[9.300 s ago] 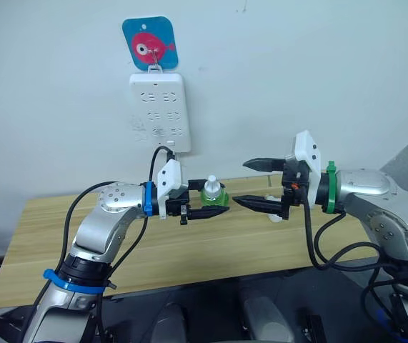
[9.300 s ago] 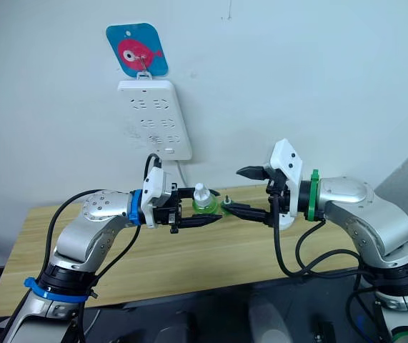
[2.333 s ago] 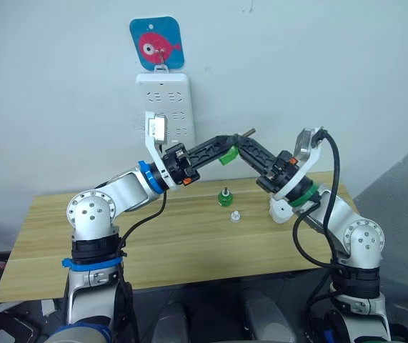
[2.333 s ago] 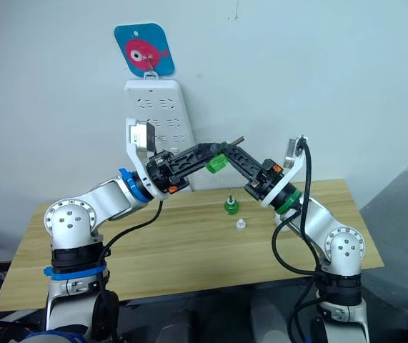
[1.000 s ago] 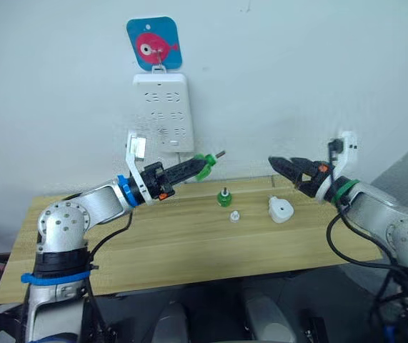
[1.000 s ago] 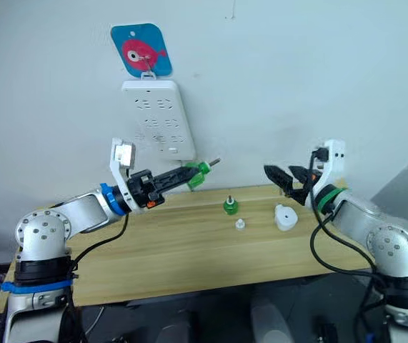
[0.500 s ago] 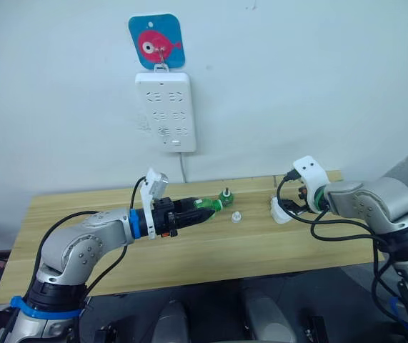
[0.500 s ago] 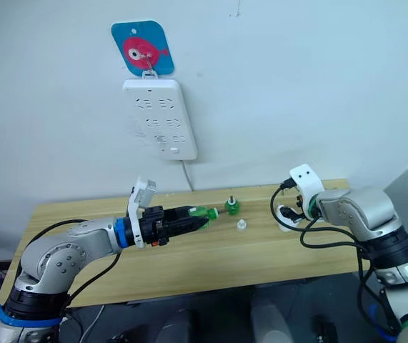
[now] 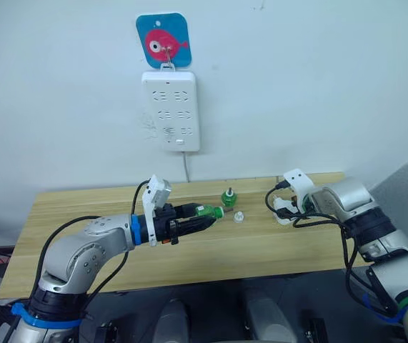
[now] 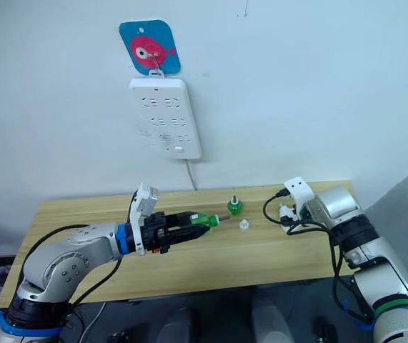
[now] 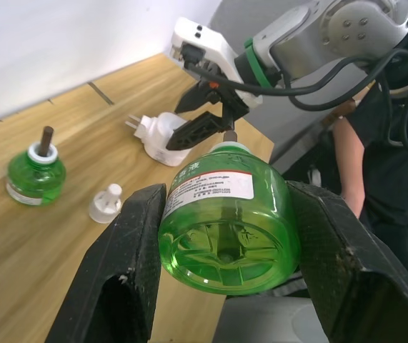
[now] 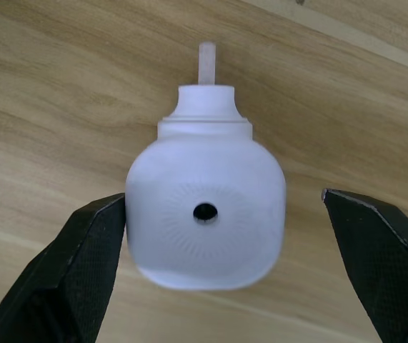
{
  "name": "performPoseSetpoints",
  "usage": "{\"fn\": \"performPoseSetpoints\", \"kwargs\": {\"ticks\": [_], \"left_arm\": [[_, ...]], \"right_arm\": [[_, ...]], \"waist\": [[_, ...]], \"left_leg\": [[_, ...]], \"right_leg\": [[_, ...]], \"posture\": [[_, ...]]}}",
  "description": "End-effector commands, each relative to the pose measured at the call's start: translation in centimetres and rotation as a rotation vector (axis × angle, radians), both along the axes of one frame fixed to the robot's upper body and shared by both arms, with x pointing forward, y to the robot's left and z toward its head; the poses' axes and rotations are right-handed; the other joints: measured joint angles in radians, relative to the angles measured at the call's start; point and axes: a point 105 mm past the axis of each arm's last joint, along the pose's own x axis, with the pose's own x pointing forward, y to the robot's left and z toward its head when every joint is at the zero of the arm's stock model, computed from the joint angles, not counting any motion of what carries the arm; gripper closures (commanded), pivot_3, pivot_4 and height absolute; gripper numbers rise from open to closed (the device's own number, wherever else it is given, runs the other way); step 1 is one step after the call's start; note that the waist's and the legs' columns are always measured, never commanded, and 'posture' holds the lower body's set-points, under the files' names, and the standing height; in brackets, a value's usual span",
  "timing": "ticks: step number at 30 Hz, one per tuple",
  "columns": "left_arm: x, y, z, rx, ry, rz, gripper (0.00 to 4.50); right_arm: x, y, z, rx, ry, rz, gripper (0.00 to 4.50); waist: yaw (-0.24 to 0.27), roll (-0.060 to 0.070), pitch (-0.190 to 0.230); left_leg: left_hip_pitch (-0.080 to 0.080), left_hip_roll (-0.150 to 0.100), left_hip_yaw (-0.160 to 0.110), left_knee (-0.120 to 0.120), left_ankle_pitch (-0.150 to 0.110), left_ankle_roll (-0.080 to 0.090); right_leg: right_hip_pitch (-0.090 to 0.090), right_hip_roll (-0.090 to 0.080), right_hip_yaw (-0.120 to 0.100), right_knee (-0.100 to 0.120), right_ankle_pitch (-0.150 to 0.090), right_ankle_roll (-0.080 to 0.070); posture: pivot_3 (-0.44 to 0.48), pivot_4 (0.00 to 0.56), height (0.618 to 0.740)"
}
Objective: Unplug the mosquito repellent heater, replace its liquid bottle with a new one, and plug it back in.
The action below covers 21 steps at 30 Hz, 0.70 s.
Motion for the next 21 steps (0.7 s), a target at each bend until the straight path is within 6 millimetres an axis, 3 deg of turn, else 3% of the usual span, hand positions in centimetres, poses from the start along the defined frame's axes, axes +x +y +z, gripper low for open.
{"fn": "performPoseSetpoints", "kwargs": {"ticks": [1,6,9,12,15,17,21], "left_arm": [[-0.4,-0.1,0.6,-0.017,-0.049,-0.014,2.18],[-0.6,0.1,0.1,-0.007,-0.049,-0.018,2.18],[-0.5,0.0,0.2,-0.003,-0.055,-0.025,2.18],[-0.4,0.0,0.4,0.0,-0.058,-0.031,2.18],[-0.1,-0.1,0.5,0.005,-0.062,-0.04,2.18],[0.1,-0.2,0.7,0.002,-0.062,-0.045,2.18],[0.5,-0.2,1.4,-0.02,-0.058,-0.052,2.18]], "right_arm": [[0.8,0.5,0.5,-0.002,-0.03,0.037,0.0],[0.8,0.5,-0.1,-0.02,-0.017,0.055,0.0],[0.7,0.6,-0.3,-0.006,-0.006,0.049,0.62],[0.4,0.6,-0.2,0.003,-0.004,0.055,1.53],[0.0,0.7,0.2,0.034,-0.009,0.052,1.52],[0.0,0.9,1.2,0.066,-0.036,0.059,1.52],[-0.1,1.1,5.6,0.196,-0.157,0.088,1.52]], "waist": [[0.001,0.0,0.0],[0.008,0.0,0.0],[0.012,0.0,0.0],[0.014,0.0,0.0],[0.016,0.0,0.0],[0.016,0.0,0.0],[0.016,0.0,0.0]], "left_leg": [[0.0,0.0,0.0,0.0,0.0,0.0],[0.0,0.0,0.0,0.0,0.0,0.0],[0.0,0.0,0.0,0.0,0.0,0.0],[0.0,0.0,0.0,0.0,0.0,0.0],[0.0,0.0,0.0,0.0,0.0,0.0],[0.0,0.0,0.0,0.0,0.0,0.0],[0.0,0.0,0.0,0.0,0.0,0.0]], "right_leg": [[0.0,0.0,0.0,0.0,0.0,0.0],[0.0,0.0,0.0,0.0,0.0,0.0],[0.0,0.0,0.0,0.0,0.0,0.0],[0.0,0.0,0.0,0.0,0.0,0.0],[0.0,-0.001,0.0,0.0,0.0,0.0],[0.0,-0.001,0.0,0.0,0.0,0.0],[0.0,-0.001,0.0,0.0,0.0,0.0]], "posture": [[-0.052,0.188,0.725],[-0.05,0.182,0.725],[-0.056,0.177,0.725],[-0.071,0.174,0.725],[-0.084,0.172,0.725],[-0.095,0.172,0.725],[-0.118,0.17,0.725]]}}
